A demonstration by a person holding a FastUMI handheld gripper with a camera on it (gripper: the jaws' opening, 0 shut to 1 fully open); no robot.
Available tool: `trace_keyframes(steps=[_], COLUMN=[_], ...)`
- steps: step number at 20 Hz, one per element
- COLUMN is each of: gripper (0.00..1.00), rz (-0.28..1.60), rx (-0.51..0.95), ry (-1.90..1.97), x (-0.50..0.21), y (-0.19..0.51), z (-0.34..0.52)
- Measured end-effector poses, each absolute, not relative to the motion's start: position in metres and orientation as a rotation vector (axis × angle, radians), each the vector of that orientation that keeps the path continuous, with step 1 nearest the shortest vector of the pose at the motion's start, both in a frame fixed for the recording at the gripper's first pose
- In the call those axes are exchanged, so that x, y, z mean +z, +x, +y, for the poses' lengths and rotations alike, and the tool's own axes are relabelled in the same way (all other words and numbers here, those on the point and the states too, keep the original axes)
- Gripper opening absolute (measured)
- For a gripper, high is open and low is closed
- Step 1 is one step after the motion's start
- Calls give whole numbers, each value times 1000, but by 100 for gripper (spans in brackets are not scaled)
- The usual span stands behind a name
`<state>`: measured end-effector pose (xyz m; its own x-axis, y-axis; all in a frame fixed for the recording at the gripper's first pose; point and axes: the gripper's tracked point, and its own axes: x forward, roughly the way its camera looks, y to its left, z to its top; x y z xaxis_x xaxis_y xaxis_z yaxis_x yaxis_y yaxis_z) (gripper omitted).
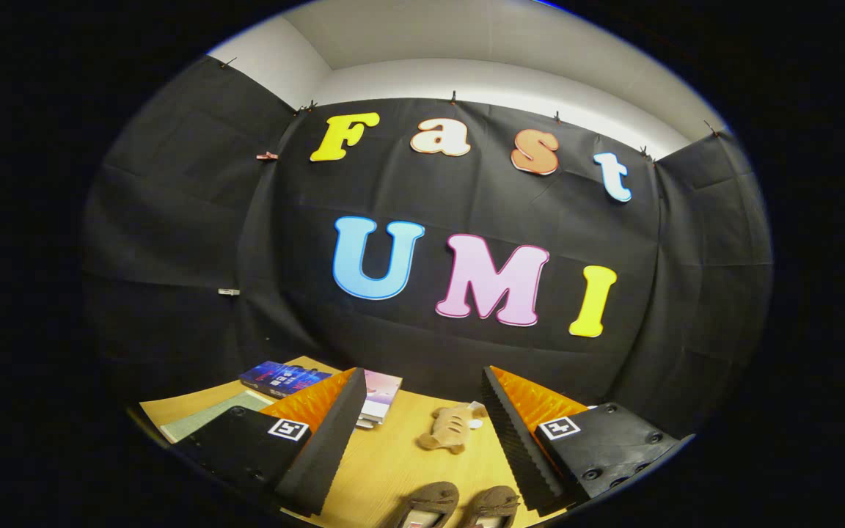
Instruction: Open the storage box then place both shoes into the box .Put the left shoe in first, then the right shoe, with the right side of both shoes facing outward in a uniform manner.
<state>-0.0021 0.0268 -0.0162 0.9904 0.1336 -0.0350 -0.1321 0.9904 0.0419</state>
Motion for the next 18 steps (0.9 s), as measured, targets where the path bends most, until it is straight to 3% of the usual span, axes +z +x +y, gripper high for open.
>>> trace_keyframes(steps=[9, 18], gripper=[98, 97], rz=[322, 684], rx=[585, 699], ry=[375, 896], x=[-84, -180], y=[-5, 1], z=[85, 93])
